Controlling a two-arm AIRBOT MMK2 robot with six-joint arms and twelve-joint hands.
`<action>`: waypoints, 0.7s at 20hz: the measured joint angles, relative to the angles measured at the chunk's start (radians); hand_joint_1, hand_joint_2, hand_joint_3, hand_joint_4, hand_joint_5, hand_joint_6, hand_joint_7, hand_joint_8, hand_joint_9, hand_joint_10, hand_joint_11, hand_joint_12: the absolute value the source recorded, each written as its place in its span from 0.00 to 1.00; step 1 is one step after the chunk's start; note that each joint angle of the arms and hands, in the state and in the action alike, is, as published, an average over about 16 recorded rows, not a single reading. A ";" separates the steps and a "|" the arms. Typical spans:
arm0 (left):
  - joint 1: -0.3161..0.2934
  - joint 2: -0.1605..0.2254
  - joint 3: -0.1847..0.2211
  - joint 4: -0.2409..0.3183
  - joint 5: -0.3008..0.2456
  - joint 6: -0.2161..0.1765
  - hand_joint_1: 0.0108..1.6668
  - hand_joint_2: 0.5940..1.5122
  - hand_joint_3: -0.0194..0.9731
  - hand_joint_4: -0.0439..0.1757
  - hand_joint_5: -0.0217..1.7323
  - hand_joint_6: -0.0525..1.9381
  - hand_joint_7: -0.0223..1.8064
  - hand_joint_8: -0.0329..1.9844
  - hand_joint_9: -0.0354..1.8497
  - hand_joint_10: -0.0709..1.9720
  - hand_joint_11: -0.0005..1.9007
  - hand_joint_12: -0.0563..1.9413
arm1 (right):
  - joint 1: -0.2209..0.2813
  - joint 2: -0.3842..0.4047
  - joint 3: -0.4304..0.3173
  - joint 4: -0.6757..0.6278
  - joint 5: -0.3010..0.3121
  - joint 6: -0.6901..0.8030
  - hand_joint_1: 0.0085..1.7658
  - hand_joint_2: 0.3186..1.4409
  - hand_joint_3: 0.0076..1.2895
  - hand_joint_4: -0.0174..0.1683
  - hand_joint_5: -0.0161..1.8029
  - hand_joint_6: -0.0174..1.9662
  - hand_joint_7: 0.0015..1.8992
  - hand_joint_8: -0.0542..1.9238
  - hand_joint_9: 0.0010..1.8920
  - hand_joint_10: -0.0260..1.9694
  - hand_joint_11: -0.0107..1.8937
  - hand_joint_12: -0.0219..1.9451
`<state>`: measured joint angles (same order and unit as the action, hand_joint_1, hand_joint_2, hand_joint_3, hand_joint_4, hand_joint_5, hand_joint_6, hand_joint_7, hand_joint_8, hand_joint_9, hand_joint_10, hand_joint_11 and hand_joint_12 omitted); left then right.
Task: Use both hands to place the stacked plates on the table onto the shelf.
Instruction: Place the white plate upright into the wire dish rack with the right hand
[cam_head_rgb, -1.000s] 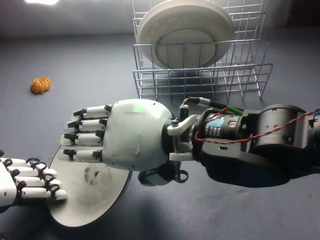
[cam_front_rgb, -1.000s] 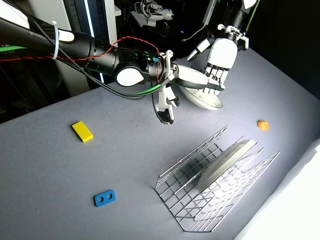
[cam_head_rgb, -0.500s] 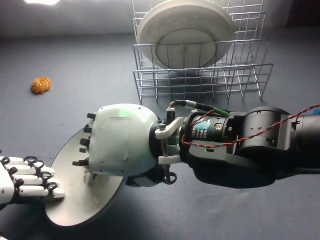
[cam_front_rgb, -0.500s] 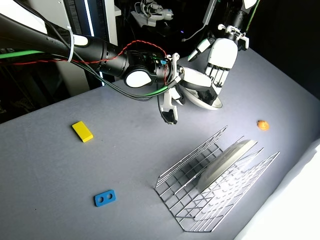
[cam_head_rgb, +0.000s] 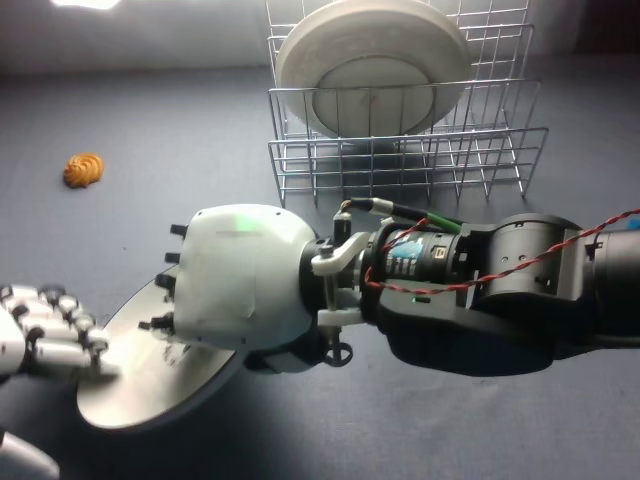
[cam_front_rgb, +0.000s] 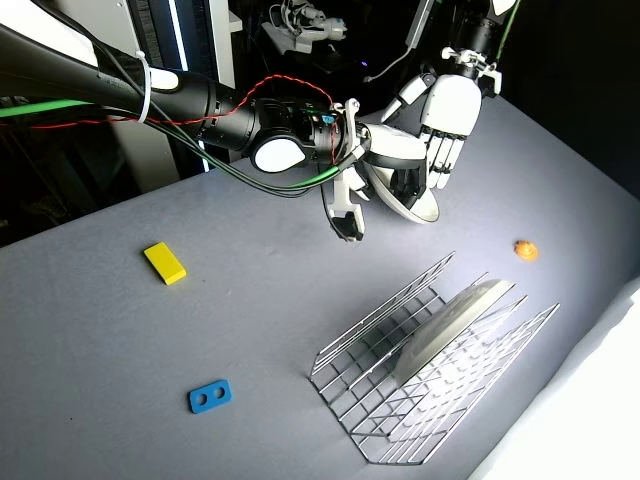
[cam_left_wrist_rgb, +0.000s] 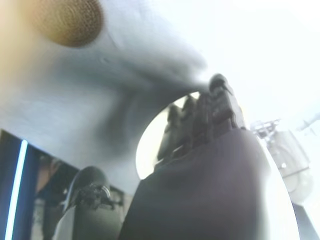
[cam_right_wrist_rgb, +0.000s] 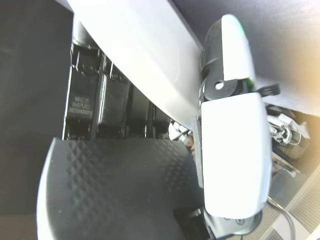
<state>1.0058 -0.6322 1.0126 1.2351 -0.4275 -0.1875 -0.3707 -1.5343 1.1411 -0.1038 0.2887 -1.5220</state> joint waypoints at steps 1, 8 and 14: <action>-0.014 0.002 0.005 -0.007 0.000 0.001 0.00 0.57 0.04 0.21 0.06 0.03 0.03 0.01 0.02 0.03 0.01 0.03 | 0.000 0.001 0.000 0.001 0.001 0.000 0.61 0.62 0.00 0.03 0.42 0.39 0.54 0.37 0.71 0.02 0.54 0.49; -0.123 0.025 0.058 -0.037 0.000 0.009 0.00 0.56 0.04 0.22 0.07 0.03 0.03 0.02 0.03 0.04 0.01 0.03 | 0.000 0.041 -0.028 0.025 0.006 0.001 0.62 0.62 0.00 0.03 0.42 0.41 0.57 0.43 0.73 0.02 0.55 0.49; -0.196 0.050 0.108 -0.046 -0.007 0.018 0.00 0.56 0.04 0.22 0.06 0.03 0.03 0.02 0.03 0.04 0.01 0.04 | 0.021 0.132 -0.108 0.073 0.000 0.005 0.63 0.62 0.00 0.04 0.44 0.42 0.59 0.42 0.74 0.02 0.54 0.48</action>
<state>0.8101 -0.5824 1.1202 1.1887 -0.4349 -0.1699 -0.3498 -1.4023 1.0332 -0.0309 0.2883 -1.5173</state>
